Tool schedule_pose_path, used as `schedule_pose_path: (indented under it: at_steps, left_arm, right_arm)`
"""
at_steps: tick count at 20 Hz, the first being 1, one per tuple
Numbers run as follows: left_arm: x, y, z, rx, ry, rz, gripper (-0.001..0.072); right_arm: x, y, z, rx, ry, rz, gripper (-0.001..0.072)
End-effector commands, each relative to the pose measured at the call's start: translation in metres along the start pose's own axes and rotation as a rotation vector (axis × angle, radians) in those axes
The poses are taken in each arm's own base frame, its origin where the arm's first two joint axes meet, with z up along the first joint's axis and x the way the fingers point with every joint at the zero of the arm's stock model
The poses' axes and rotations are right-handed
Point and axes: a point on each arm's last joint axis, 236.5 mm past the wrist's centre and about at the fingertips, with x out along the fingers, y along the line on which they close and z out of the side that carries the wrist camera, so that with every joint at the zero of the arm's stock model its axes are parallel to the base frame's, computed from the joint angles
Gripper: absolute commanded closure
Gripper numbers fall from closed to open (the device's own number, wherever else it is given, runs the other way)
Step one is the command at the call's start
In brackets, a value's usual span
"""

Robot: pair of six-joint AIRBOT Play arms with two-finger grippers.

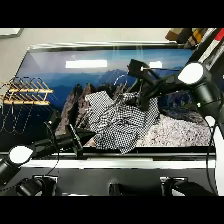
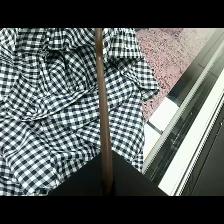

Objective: Fold the clothes and pants, and hang the long-sleeved shirts on hangers.

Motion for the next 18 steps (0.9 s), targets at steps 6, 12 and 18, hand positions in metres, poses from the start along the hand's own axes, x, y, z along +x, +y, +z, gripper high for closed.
schedule_pose_path:
  at_steps: [6, 12, 18]
  left_arm:
    - [0.0, 0.0, 0.0, 0.001, 0.002, -0.002, 0.0693]
    - [0.0, 0.002, 0.001, -0.036, -0.004, 0.006, 0.0466]
    - [-0.005, 0.036, 0.025, -0.29, -0.126, 0.13, 0.0086]
  right_arm:
    - [0.005, 0.028, -0.011, 0.011, 0.034, 0.137, 0.0655]
    - [-0.016, 0.026, -0.01, -0.038, 0.067, 0.067, 0.0684]
    - [-0.059, 0.017, -0.025, -0.016, 0.193, -0.097, 0.0686]
